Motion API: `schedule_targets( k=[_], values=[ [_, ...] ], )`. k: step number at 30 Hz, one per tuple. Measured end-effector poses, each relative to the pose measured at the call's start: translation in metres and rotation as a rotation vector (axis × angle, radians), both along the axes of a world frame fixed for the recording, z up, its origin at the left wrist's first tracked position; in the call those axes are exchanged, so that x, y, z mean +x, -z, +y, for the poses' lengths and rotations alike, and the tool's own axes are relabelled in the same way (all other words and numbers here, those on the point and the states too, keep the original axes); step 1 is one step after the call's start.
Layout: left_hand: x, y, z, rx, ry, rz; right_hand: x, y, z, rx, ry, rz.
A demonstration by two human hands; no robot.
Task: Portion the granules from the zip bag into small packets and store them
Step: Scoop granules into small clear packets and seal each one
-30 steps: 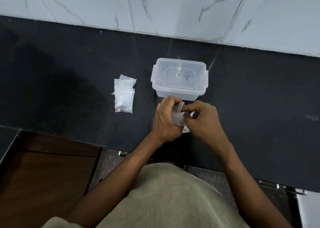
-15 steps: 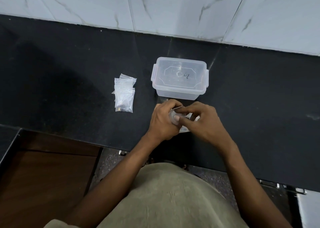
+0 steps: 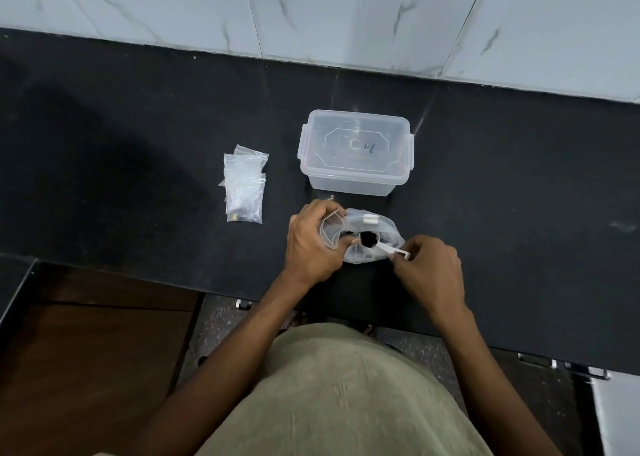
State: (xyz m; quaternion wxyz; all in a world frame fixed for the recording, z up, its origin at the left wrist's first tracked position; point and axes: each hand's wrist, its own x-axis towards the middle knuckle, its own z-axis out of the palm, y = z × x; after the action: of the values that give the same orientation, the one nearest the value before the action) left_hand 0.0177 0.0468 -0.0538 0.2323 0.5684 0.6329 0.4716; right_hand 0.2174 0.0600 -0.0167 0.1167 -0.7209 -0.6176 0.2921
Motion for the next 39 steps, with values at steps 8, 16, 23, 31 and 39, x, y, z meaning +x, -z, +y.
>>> schedule_targets(
  k=[8, 16, 23, 31, 39],
  values=[
    [-0.001, 0.000, 0.000, 0.018, -0.001, -0.007, 0.005, -0.020, 0.005, -0.150, 0.168, 0.423],
    [0.004, 0.009, 0.001, -0.010, 0.020, 0.005, 0.018, -0.039, 0.009, -0.222, 0.244, 0.722],
    [0.009, 0.017, 0.005, -0.036, -0.026, 0.035, 0.016, -0.018, 0.009, -0.322, 0.265, 0.662],
    [0.009, 0.018, 0.005, -0.042, -0.086, 0.033, 0.024, -0.032, 0.011, -0.259, 0.175, 0.706],
    [0.015, 0.009, 0.008, 0.071, -0.097, 0.072, 0.002, -0.055, 0.005, -0.057, 0.125, 0.879]
  ],
)
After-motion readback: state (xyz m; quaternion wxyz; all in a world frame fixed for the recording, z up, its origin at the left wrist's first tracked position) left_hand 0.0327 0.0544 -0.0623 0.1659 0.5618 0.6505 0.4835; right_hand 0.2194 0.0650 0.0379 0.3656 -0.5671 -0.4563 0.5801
